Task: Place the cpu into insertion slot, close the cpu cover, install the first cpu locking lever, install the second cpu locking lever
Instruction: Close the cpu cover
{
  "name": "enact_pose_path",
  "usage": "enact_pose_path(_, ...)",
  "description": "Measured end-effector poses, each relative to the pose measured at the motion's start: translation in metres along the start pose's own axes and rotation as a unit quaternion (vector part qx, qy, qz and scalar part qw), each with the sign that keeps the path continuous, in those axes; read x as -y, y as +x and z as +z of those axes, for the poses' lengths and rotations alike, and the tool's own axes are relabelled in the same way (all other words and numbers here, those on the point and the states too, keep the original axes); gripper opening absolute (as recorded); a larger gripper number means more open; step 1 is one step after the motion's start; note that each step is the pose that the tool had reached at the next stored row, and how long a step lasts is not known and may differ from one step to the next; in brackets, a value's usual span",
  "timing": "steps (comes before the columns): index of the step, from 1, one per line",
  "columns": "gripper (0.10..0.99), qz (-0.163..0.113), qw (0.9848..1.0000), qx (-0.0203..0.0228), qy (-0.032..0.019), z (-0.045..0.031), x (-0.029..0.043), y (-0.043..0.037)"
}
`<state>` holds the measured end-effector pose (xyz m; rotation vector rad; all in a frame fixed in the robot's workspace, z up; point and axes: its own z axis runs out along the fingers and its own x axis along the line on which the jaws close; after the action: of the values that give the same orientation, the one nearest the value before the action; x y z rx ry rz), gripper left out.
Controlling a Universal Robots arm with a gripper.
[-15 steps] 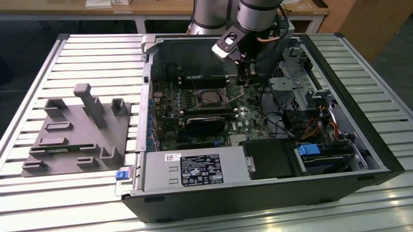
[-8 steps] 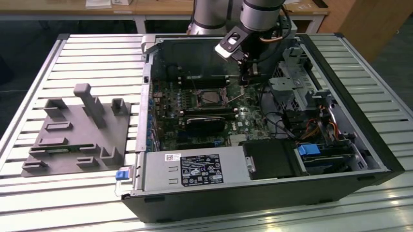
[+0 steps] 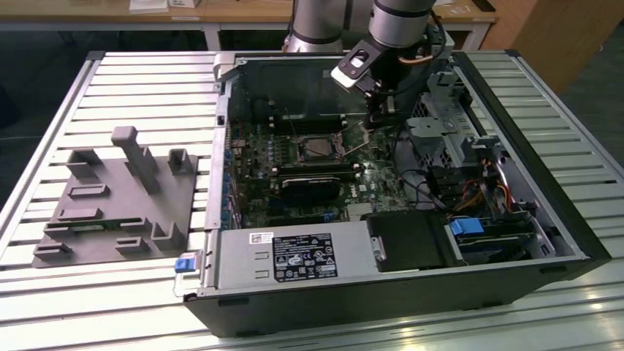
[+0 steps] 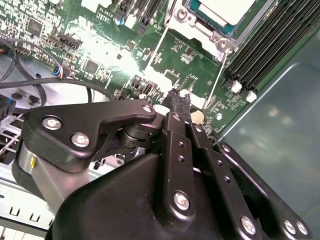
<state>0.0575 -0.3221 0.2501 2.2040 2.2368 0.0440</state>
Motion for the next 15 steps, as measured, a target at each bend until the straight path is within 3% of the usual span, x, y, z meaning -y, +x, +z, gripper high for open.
enact_pose_path(4,0.106,0.0,1.0,0.0001,0.0001,0.0004,-0.0053,0.0004)
enact_pose_path(15,0.106,0.002,1.0,0.0005,0.0008,0.0032,-0.0117,0.001)
